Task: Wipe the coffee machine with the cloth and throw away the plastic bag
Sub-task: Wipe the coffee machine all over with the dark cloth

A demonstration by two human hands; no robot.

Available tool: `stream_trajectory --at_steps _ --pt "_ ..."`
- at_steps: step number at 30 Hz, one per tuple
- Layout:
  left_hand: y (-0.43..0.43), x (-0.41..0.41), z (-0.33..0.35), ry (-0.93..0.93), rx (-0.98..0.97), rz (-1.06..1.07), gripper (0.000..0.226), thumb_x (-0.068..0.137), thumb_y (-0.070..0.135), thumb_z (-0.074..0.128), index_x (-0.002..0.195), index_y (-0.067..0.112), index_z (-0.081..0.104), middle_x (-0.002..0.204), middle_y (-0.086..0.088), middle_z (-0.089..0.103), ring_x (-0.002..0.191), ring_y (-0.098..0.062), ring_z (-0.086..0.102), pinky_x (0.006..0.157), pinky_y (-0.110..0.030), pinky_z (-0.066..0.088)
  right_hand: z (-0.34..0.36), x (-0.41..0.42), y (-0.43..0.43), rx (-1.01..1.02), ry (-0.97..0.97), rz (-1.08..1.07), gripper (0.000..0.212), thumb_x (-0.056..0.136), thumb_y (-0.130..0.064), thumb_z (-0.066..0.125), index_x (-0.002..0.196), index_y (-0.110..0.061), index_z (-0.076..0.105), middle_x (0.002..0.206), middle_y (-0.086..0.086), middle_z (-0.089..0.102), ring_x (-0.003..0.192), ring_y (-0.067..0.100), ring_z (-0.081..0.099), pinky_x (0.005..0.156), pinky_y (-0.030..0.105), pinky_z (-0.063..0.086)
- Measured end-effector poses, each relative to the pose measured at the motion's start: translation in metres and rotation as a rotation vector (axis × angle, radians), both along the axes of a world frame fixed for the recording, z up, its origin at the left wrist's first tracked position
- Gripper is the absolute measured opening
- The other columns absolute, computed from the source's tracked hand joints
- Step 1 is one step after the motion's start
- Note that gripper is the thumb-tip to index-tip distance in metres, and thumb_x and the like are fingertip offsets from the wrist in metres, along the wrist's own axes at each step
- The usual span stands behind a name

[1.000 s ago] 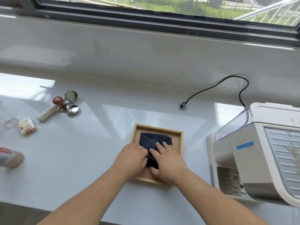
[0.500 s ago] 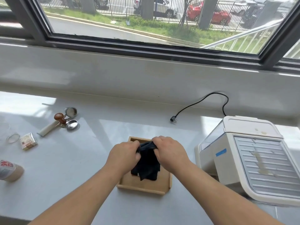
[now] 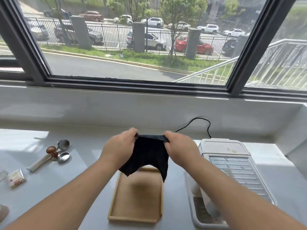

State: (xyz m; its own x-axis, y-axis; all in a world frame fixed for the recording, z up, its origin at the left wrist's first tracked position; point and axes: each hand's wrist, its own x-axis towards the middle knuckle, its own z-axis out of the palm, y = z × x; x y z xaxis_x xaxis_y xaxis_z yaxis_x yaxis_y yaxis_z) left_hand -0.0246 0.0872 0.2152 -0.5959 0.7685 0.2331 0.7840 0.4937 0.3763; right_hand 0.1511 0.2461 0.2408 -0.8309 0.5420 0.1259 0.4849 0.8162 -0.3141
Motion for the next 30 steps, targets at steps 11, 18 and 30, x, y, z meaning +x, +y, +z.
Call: stream_trajectory --at_steps 11,18,30 --pt "0.059 0.001 0.108 0.201 0.057 -0.101 0.033 0.104 0.057 0.041 0.090 0.030 0.052 0.064 0.014 0.056 0.060 -0.017 0.055 0.048 -0.030 0.035 0.093 0.035 0.051 0.064 0.093 -0.130 0.012 0.097 -0.024 0.044 0.086 -0.020 0.049 0.071 0.001 0.056 0.066 0.031 0.054 0.055 0.039 0.043" --pt "0.100 0.025 0.174 0.371 0.134 -0.194 0.044 0.103 0.061 0.039 0.079 0.026 0.049 0.061 0.011 0.052 0.055 -0.013 0.048 0.046 -0.029 0.030 0.155 0.073 0.087 0.189 0.209 -0.163 0.011 0.098 -0.023 0.045 0.090 -0.022 0.052 0.070 -0.003 0.057 0.066 0.028 0.056 0.053 0.038 0.038" --pt "0.164 0.105 0.218 0.483 0.261 -0.295 0.046 0.105 0.056 0.043 0.074 0.022 0.047 0.057 0.012 0.042 0.050 -0.017 0.040 0.046 -0.026 0.022 0.200 0.157 0.132 0.283 0.304 -0.312 0.016 0.100 -0.025 0.044 0.088 -0.022 0.054 0.070 -0.001 0.059 0.064 0.023 0.054 0.053 0.038 0.043"
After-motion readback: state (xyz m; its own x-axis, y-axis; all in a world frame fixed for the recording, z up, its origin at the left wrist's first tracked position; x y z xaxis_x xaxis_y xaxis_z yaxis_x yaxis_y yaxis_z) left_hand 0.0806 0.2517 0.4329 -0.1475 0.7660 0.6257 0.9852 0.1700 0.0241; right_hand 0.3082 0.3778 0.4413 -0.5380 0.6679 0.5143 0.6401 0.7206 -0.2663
